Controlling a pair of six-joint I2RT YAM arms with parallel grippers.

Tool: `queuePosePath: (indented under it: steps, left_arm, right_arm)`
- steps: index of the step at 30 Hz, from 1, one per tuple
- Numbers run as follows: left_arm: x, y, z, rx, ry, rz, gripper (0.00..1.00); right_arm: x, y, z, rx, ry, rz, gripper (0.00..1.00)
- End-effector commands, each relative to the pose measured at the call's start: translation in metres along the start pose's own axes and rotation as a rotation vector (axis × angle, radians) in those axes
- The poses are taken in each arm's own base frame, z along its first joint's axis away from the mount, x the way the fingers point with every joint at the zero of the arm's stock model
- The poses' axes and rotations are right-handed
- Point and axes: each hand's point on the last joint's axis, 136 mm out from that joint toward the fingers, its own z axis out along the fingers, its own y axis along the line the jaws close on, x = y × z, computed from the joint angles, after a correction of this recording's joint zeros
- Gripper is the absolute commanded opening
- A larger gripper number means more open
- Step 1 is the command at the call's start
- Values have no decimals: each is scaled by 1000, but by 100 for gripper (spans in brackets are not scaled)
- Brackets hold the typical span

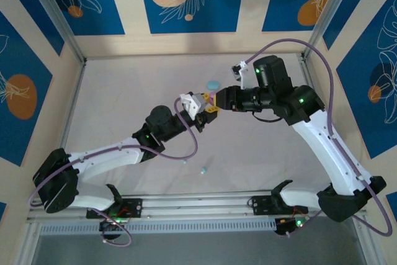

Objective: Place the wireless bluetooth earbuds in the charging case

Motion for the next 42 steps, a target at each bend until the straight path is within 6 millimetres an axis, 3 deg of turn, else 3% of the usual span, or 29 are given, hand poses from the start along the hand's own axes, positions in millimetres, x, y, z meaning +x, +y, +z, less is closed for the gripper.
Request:
queuePosePath:
  steps: [1, 7, 11, 18, 25, 33, 39, 42]
  left_arm:
    - [-16, 1, -2, 5, -64, -5, 21]
    - [-15, 0, -5, 11, -61, 0, 21]
    - [-15, 0, -8, 10, -59, 0, 21]
    - [-26, -7, -14, 51, -99, -11, 21]
    - [-43, -10, -19, 70, -161, -37, 23]
    - [-50, -3, -17, 66, -196, -87, 23]
    - [-54, -3, -15, 92, -209, -110, 23]
    - [-52, -5, -13, 111, -196, -119, 23]
  right_arm:
    - [-2, 10, -16, -33, -35, -6, 35]
    - [-11, 12, -32, -43, -134, -29, 30]
    - [-21, 2, -41, -6, -211, -17, 31]
    - [-32, -28, -23, -26, -166, 156, 52]
    - [-21, -8, -4, -335, 8, 272, 64]
    - [-4, 0, -4, -489, 136, 323, 60]
    - [0, 0, 0, -543, 195, 352, 45]
    - [-2, 2, 0, -563, 199, 350, 43]
